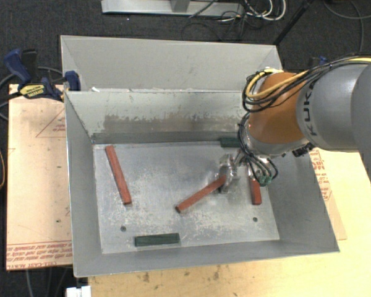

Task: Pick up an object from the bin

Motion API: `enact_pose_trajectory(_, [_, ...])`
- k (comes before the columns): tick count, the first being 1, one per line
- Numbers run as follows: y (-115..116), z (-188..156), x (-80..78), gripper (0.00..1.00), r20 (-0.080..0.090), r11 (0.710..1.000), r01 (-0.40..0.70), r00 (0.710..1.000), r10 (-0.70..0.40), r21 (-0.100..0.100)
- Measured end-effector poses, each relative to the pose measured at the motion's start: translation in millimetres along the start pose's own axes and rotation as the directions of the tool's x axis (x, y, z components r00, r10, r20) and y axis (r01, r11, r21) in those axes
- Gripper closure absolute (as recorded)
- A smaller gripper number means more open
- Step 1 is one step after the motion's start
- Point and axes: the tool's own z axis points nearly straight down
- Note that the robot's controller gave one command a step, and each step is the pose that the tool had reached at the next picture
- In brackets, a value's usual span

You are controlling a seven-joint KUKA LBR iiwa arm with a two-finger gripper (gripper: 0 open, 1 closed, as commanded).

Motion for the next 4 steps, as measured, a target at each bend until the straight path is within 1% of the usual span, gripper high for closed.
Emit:
enact_pose_trajectory(1, [0, 0, 0.1, 0.00, 0.000, 1.000, 0.000, 1.000, 0.000, 0.000])
enact_pose_trajectory(2, [0, 0, 0.1, 1.00, -0.001, 1.000, 0.000, 1.000, 0.000, 0.000])
enact_pose_trajectory(3, [0, 0, 0.2, 0.00, -0.001, 1.000, 0.000, 1.000, 0.000, 0.000])
enact_pose_trajectory(4, [60, 0, 32.0, 0.00, -0.001, 0.967, 0.254, 0.967, -0.254, -0.002])
